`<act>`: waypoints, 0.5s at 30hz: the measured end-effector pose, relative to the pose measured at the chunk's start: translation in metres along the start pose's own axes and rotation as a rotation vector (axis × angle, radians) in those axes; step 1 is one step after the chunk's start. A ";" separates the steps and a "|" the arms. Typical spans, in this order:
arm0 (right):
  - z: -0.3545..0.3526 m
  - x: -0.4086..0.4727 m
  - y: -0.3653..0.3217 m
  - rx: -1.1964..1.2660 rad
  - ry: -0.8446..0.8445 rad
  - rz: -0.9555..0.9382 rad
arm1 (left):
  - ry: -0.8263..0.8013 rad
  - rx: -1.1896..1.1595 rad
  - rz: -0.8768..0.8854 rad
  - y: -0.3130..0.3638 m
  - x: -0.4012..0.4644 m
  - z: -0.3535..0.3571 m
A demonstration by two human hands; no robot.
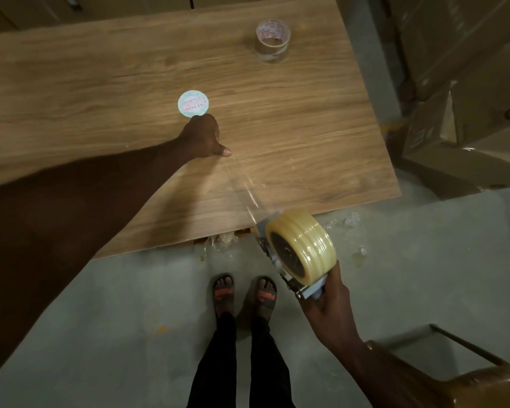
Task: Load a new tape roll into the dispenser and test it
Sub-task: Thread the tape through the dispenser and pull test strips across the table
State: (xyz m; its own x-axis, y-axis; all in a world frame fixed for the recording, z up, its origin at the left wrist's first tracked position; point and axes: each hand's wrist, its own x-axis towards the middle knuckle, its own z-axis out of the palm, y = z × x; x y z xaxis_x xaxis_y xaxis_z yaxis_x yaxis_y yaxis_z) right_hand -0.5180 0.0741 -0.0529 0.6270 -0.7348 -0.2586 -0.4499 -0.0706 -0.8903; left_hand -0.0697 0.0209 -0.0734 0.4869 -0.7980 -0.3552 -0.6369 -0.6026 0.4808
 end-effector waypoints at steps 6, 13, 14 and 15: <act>-0.002 -0.013 0.015 -0.038 -0.008 0.013 | 0.016 -0.009 -0.009 -0.001 0.001 0.002; -0.004 -0.017 0.030 -0.082 -0.023 0.013 | 0.011 0.017 -0.044 0.002 0.001 0.002; -0.005 -0.019 0.033 -0.092 -0.026 0.018 | 0.013 0.014 -0.043 0.002 0.001 0.001; -0.004 -0.021 0.035 -0.099 -0.027 0.022 | 0.016 0.007 -0.044 0.002 0.000 0.001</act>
State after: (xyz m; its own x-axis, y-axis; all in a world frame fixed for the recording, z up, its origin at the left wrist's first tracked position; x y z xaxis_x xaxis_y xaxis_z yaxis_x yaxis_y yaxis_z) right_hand -0.5491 0.0839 -0.0769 0.6328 -0.7187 -0.2884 -0.5235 -0.1226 -0.8432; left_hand -0.0716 0.0192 -0.0729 0.5244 -0.7702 -0.3630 -0.6188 -0.6376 0.4589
